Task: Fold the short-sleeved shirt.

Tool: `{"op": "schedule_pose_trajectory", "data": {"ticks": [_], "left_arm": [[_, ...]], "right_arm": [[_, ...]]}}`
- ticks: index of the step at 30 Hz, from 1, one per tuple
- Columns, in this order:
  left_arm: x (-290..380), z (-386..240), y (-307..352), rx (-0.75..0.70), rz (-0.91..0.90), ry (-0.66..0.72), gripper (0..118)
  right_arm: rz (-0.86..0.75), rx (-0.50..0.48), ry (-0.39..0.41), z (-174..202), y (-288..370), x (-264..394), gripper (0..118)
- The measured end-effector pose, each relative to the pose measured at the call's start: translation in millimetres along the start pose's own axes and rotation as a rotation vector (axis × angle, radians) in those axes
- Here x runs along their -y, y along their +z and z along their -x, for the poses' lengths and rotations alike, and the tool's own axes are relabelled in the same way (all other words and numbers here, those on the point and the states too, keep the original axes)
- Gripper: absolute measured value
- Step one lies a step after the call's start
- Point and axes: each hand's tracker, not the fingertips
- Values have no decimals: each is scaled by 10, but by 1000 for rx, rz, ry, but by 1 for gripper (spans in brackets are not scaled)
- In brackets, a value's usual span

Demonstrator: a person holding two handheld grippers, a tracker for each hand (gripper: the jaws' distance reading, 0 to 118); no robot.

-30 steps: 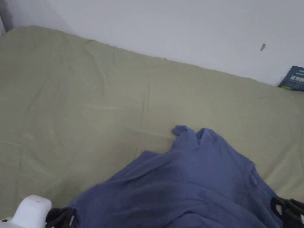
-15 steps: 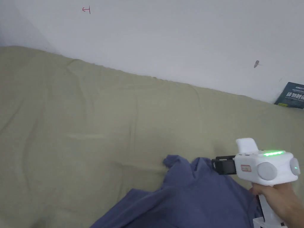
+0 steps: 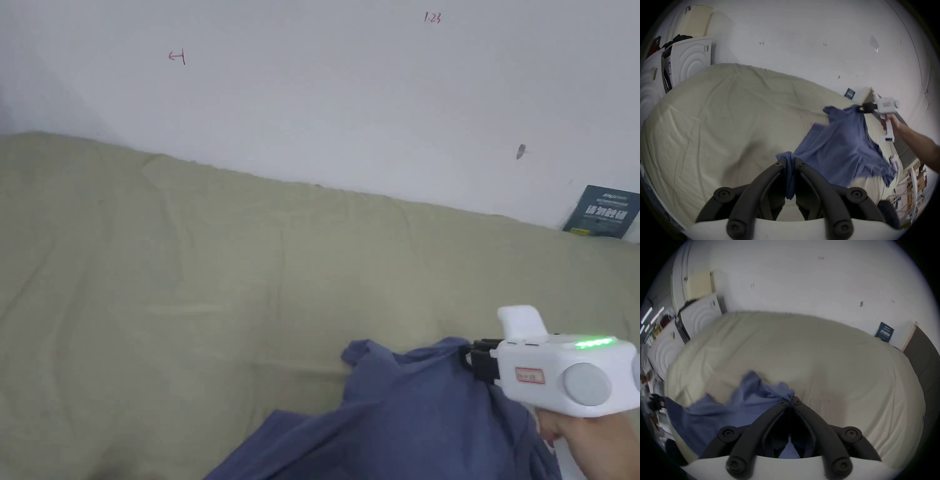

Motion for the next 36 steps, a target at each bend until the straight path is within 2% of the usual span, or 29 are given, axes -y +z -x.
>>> {"op": "schedule_pose_trajectory", "data": {"ticks": [2, 4, 11, 13, 20, 23, 29, 34, 36], "left_arm": [[-200, -40, 53, 8, -63, 39, 7], [-433, -122, 168, 43, -133, 64, 7], [-1538, -576, 507, 74, -343, 35, 7], [-1861, -714, 607, 82, -389, 54, 7], [-3008, -1087, 997, 28, -560, 0, 7], [-3476, -1224, 1206, -21, -646, -40, 7], [-4249, -1409, 1451, -97, -706, -68, 7], [-4419, -1464, 1304, -137, -699, -82, 7], [-4292, -1451, 1108, -178, -679, -65, 7]], "right_arm": [[-58, -15, -26, -29, 439, -114, 0], [-99, 13, -18, -12, 902, -245, 0], [-330, 48, -56, 44, 2521, -857, 0], [-385, 85, -51, 20, 2866, -1054, 0], [-631, 110, -137, -250, 3811, -1783, 0], [-699, 121, -141, -349, 4059, -2122, 0], [-773, 135, -150, -450, 4283, -2594, 0], [-740, 163, -144, -536, 4025, -2677, 1], [-721, 138, -166, -584, 3781, -2601, 1]]}}
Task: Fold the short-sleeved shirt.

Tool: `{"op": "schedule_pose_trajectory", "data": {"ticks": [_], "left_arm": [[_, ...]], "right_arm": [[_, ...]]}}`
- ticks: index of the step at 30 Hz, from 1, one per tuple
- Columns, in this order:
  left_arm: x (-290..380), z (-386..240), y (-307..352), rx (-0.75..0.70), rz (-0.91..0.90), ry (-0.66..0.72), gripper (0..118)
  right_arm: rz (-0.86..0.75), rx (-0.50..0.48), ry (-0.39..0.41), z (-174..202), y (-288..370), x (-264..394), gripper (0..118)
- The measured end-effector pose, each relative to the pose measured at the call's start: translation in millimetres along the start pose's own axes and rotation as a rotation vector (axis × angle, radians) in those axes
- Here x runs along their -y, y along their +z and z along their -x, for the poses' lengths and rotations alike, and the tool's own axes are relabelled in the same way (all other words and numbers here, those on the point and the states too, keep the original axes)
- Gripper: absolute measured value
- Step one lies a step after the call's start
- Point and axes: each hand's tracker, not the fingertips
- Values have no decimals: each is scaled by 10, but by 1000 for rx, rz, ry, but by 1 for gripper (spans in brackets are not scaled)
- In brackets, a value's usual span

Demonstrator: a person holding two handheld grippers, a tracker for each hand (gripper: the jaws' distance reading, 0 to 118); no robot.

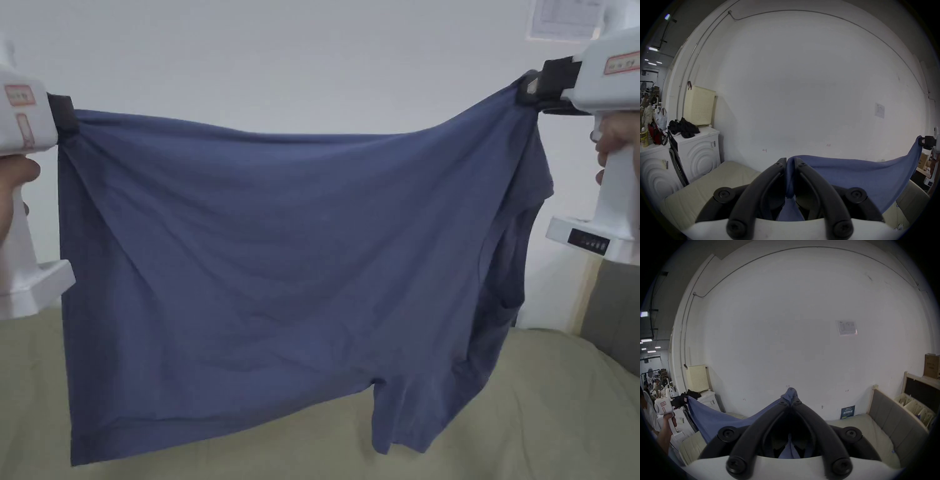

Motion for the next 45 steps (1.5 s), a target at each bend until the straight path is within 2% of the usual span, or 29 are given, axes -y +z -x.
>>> {"op": "schedule_pose_trajectory", "data": {"ticks": [7, 9, 12, 16, 20, 22, 26, 27, 31, 33, 36, 37, 39, 40, 41, 42, 43, 44, 45], "left_arm": [[1192, 185, -481, -91, 158, 45, 7], [1565, 271, -564, -80, 155, 71, 7], [2032, 363, -472, -72, 130, 118, 7], [2178, 409, -219, -46, 120, 135, 7], [2160, 396, 233, 2, 144, 53, 7], [2181, 428, 547, 12, 141, 54, 7], [2503, 624, 1353, 91, 284, 100, 7], [2655, 672, 1576, 74, 276, 72, 7], [3427, 906, 2263, 85, 462, 10, 7], [3840, 1013, 2524, 53, 544, 11, 7], [4358, 1157, 2737, 32, 680, 54, 7], [4507, 1195, 2756, 55, 718, 58, 7], [4657, 1173, 2830, 78, 731, 28, 12], [4668, 1146, 2866, 74, 709, -14, 27], [4659, 1152, 2876, 63, 685, -49, 80], [4607, 1147, 2898, 74, 667, -51, 116], [4522, 1140, 2937, 91, 666, -62, 116], [4387, 1091, 3044, 139, 547, -111, 115], [4241, 1065, 3166, 128, 565, -106, 118]], "right_arm": [[85, 11, -40, -129, -511, 1133, 0], [79, 25, -59, -168, -560, 1497, 0], [55, 25, -78, -207, -508, 1876, 1], [37, 2, -84, -219, -250, 2030, 1], [22, -24, -109, -212, 319, 2024, 0], [24, -32, -106, -181, 717, 2053, 1], [80, -24, -105, -120, 1633, 2417, 0], [116, -23, -97, -110, 1869, 2595, 1], [272, 3, -60, -37, 2675, 3563, 1], [350, 48, -50, -29, 2997, 4130, 1], [498, 110, -162, -179, 3255, 4929, 1], [534, 156, -164, -198, 3324, 5139, 1], [541, 175, -145, -241, 3416, 5403, 4], [523, 171, -143, -268, 3441, 5456, 13], [515, 172, -141, -304, 3445, 5451, 45], [514, 178, -144, -312, 3459, 5395, 79], [520, 171, -168, -329, 3468, 5314, 107], [518, 159, -183, -320, 3510, 5222, 118], [472, 113, -197, -271, 3605, 5082, 118]]}}
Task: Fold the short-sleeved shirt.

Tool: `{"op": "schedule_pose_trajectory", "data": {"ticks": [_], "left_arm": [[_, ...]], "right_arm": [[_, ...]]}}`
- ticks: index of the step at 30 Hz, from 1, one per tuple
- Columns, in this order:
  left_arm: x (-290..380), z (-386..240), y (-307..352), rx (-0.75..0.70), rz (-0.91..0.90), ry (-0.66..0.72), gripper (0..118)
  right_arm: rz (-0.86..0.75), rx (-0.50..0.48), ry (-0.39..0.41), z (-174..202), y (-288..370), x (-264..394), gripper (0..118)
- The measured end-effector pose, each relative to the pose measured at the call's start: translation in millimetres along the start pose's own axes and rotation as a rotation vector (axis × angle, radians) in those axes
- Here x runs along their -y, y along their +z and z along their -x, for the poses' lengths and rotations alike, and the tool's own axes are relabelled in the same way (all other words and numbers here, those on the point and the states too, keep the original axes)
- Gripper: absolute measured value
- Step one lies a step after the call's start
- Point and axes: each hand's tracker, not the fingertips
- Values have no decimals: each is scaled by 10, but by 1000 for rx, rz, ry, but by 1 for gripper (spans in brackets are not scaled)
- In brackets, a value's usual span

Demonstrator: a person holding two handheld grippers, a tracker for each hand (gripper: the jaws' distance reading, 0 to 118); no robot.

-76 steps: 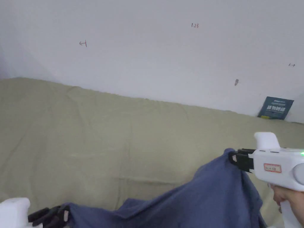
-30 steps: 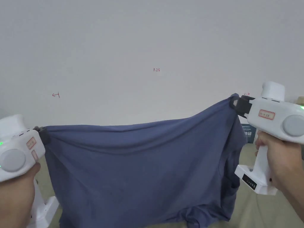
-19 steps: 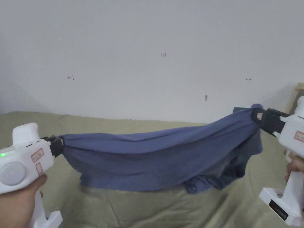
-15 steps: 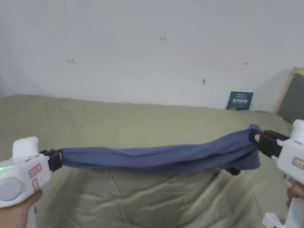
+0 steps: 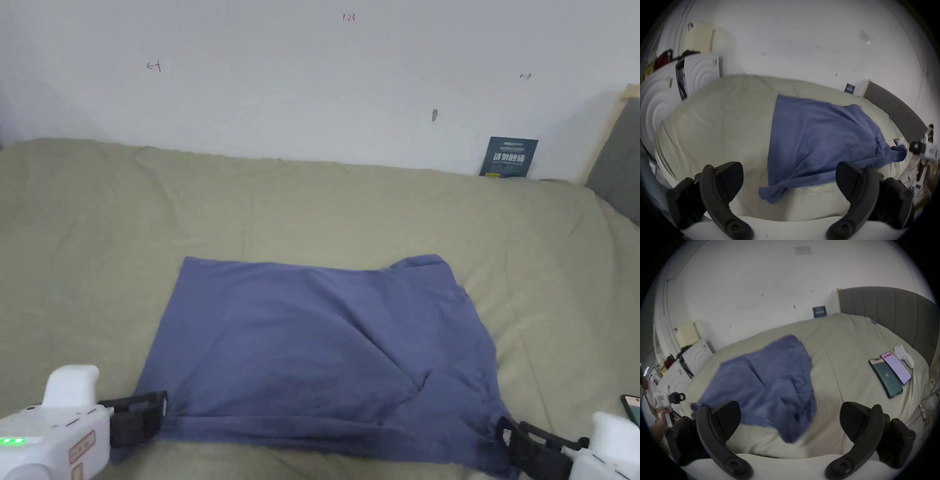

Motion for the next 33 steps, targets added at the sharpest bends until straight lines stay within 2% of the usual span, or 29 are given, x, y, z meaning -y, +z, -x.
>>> {"op": "schedule_pose_trajectory", "data": {"ticks": [3, 5, 7, 8, 9, 10, 11, 12, 13, 15, 17, 18, 19, 20, 21, 22, 26, 28, 29, 30, 31, 33], "left_arm": [[-105, -104, 457, 25, -13, -92, 118], [-50, -70, 706, 28, 1, -96, 118], [34, -53, 836, 20, 11, -88, 114], [91, -21, 879, 12, 12, -79, 92], [117, 45, 854, 22, 38, -48, 92], [148, 93, 813, 38, 105, -34, 81], [193, 114, 742, 56, 164, -13, 51], [220, 91, 685, 41, 195, -30, 0], [258, 108, 629, 35, 173, -58, 0], [256, 171, 459, 75, 231, -69, 0], [257, 219, 315, 69, 218, -73, 0], [242, 250, 220, 63, 224, -76, 16], [207, 297, 133, 36, 228, -100, 61], [179, 328, 20, 27, 259, -106, 118], [221, 386, -13, 43, 237, -69, 116], [161, 411, -126, 33, 220, -132, 115], [145, 412, -444, 8, 282, -166, 114], [201, 381, -546, 5, 308, -194, 102], [211, 371, -560, 5, 312, -202, 74], [207, 367, -574, 7, 318, -205, 31], [205, 369, -590, 9, 335, -200, 4], [254, 352, -623, 50, 375, -147, 4]], "right_arm": [[-41, -83, 11, 257, 480, -188, 118], [-38, -90, 0, 410, 677, -176, 118], [-27, -80, 41, 562, 797, -96, 113], [-23, -68, 56, 611, 835, -52, 90], [-20, -75, 49, 617, 837, 36, 81], [-14, -73, 36, 648, 855, 82, 71], [-1, -59, 23, 671, 855, 123, 44], [17, -29, 29, 692, 835, 162, 3], [1, 5, 50, 702, 833, 208, 0], [55, -45, 38, 706, 794, 184, 0], [51, -18, 41, 782, 784, 153, 0], [58, -17, 48, 804, 781, 134, 0], [64, -7, 50, 829, 777, 117, 0], [63, -5, 48, 845, 779, 102, 0], [65, -4, 43, 833, 773, 83, 0], [68, 1, 34, 844, 767, 70, 0], [74, 23, 14, 830, 737, 47, 0], [85, 34, 2, 844, 722, 36, 0], [88, 40, -1, 816, 716, 31, 0], [90, 43, -4, 815, 717, 24, 0], [92, 46, -6, 822, 720, 13, 0], [97, 49, -6, 786, 707, -1, 0]]}}
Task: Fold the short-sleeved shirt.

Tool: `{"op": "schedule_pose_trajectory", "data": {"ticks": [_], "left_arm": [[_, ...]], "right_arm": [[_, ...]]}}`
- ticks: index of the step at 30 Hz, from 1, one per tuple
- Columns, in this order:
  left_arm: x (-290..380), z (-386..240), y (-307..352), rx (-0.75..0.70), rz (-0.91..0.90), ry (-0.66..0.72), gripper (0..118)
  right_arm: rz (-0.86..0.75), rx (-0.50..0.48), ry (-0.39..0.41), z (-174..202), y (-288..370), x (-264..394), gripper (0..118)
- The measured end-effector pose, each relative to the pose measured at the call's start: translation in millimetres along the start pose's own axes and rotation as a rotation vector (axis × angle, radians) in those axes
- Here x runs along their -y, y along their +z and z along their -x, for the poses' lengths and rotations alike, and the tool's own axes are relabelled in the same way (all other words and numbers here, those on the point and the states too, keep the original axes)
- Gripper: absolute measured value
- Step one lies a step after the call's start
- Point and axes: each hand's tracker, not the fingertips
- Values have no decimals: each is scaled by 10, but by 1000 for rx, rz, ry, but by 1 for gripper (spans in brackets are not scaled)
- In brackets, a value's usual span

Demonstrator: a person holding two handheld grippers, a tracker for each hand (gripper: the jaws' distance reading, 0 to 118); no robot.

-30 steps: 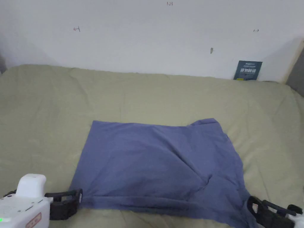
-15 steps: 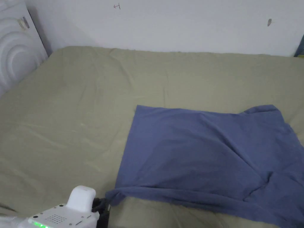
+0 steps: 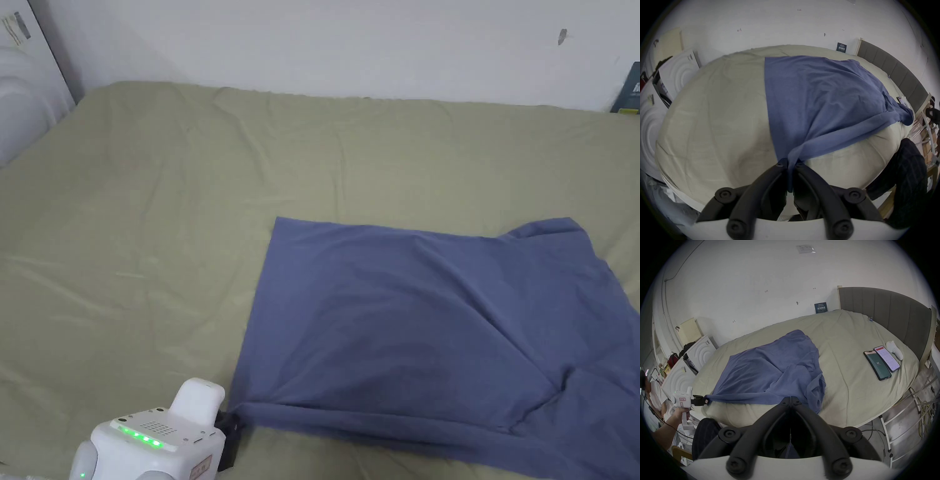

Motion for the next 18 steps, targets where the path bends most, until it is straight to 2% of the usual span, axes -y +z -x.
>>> {"op": "schedule_pose_trajectory", "data": {"ticks": [3, 4, 5, 6, 7, 8, 9, 10, 11, 12, 15, 18], "left_arm": [[-3, -33, 54, -3, -5, -12, 4], [-15, -39, 98, 0, -19, -6, 4], [-30, -42, 145, 5, -31, 0, 4], [-46, -53, 188, 14, -36, 10, 4], [-66, -59, 222, 9, -43, 14, 4], [-88, -68, 256, 7, -47, 14, 4], [-101, -76, 279, 5, -52, 14, 4], [-115, -83, 298, 5, -56, 17, 4], [-128, -93, 298, 6, -59, 22, 4], [-141, -91, 290, 11, -58, 36, 4], [-157, -163, 320, -13, -66, 39, 4], [-154, -244, 327, -26, -77, 47, 4]], "right_arm": [[12, 6, 11, -2, -30, -34, 0], [18, 8, 15, -126, -60, -23, 0], [29, 14, 22, -164, -89, -32, 7], [39, 30, 30, -187, -133, -46, 7], [45, 67, 44, -215, -182, -54, 15], [56, 123, 53, -227, -254, -108, 37], [79, 159, 65, -268, -347, -114, 82], [111, 155, 76, -326, -452, -110, 116], [30, 128, 135, -374, -486, -120, 118], [113, 142, 112, -517, -645, -56, 118], [215, 188, 175, -680, -973, -14, 118], [307, 170, 184, -629, -1201, 76, 118]]}}
